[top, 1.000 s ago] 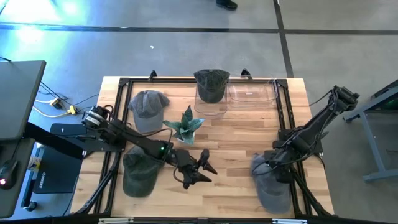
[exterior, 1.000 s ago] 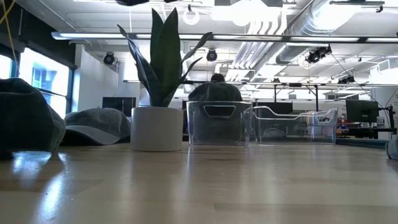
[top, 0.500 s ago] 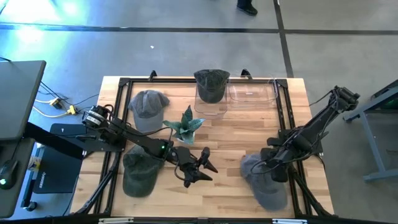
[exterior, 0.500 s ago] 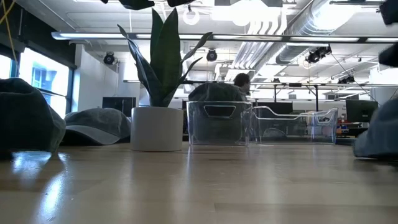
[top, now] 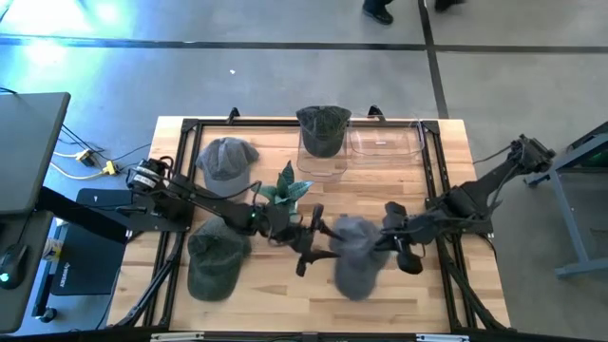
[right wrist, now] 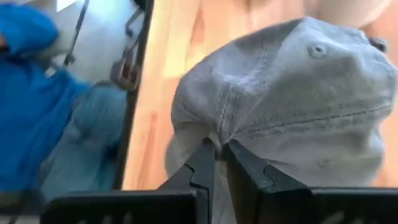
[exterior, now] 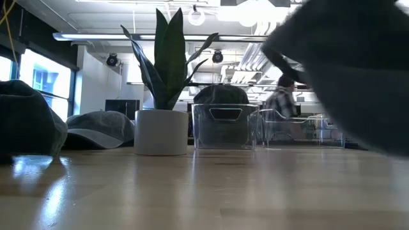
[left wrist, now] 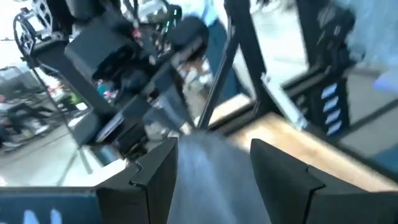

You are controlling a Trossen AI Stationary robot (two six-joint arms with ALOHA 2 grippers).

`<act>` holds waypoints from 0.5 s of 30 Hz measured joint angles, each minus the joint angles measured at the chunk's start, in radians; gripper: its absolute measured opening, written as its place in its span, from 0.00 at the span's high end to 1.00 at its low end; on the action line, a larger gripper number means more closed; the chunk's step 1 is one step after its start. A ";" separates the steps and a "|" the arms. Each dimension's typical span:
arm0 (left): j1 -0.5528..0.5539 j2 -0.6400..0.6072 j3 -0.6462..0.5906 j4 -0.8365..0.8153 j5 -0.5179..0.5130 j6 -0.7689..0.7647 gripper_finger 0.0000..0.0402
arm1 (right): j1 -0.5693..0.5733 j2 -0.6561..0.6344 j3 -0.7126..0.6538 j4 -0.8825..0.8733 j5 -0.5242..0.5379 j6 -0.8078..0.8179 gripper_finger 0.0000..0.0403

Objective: Pick & Place hat
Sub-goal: Put the bottom gray cap into the right transparent bin

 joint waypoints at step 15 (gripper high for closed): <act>0.064 0.199 0.242 -0.176 -0.029 -0.136 0.21 | -0.030 0.000 0.000 0.013 0.049 -0.123 0.93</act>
